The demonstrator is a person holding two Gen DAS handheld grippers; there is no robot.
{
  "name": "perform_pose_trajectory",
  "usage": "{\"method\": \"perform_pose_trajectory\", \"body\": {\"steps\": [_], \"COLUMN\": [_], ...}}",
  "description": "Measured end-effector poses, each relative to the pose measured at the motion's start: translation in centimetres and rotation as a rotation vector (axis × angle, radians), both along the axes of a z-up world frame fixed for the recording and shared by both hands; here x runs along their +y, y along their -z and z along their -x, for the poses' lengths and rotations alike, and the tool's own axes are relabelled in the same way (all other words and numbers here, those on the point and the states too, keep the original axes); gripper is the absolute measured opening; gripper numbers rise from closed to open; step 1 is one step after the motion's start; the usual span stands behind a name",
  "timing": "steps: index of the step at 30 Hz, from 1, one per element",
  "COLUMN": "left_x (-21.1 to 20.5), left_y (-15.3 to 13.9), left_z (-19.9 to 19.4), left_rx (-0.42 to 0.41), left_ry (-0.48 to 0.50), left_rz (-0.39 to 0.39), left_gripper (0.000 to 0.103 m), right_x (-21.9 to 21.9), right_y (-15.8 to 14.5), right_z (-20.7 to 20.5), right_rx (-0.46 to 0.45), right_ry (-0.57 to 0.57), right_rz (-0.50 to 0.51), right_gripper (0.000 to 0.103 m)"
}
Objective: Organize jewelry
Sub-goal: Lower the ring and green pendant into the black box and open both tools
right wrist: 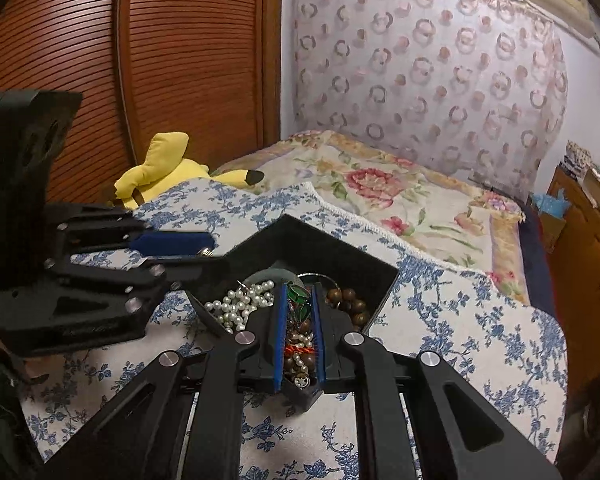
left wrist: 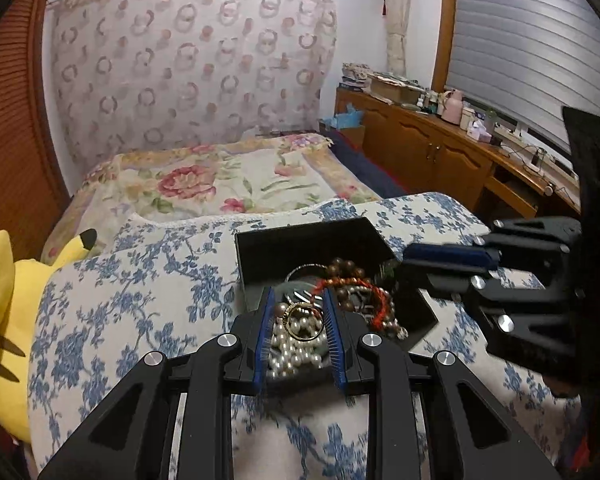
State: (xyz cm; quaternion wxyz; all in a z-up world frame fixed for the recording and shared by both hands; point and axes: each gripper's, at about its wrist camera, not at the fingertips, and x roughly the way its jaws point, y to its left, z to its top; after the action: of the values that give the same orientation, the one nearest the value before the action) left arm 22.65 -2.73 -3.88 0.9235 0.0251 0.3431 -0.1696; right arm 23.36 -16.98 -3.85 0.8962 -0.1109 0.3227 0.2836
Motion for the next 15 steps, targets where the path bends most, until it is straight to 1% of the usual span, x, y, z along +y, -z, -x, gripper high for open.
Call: {"method": "perform_pose_trajectory", "body": {"steps": [6,11,12,13,14,15], "left_x": [-0.4,-0.6,-0.5,-0.5,-0.5,-0.5], "left_y": [0.6,0.9,0.9,0.9,0.8,0.7], "left_z": [-1.8,-2.4,-2.4,-2.3,-2.2,-1.8], "left_rx": [0.016,0.022,0.024,0.024,0.019,0.007], "left_ry": [-0.009,-0.020,-0.026,-0.030,-0.035,-0.044], "left_rz": [-0.005,-0.005,-0.005,-0.006,-0.008,-0.012], "left_gripper": [0.023,0.023,0.028,0.042,0.049,0.061], "right_x": [-0.8,-1.7,-1.9,-2.0,-2.3,-2.4], "right_y": [0.4,0.5,0.5,0.5,0.5,0.4], "right_z": [-0.4,-0.3,-0.3,-0.2,0.0,0.2], "right_rx": [0.011,0.015,0.015,0.013,0.009,0.006], "right_ry": [0.016,0.045,0.049,0.054,0.064,0.072], "right_rz": [-0.015,-0.031,-0.034,-0.036,-0.041,-0.044], "right_gripper": [0.019,0.020,0.022,0.023,0.024,0.026]}}
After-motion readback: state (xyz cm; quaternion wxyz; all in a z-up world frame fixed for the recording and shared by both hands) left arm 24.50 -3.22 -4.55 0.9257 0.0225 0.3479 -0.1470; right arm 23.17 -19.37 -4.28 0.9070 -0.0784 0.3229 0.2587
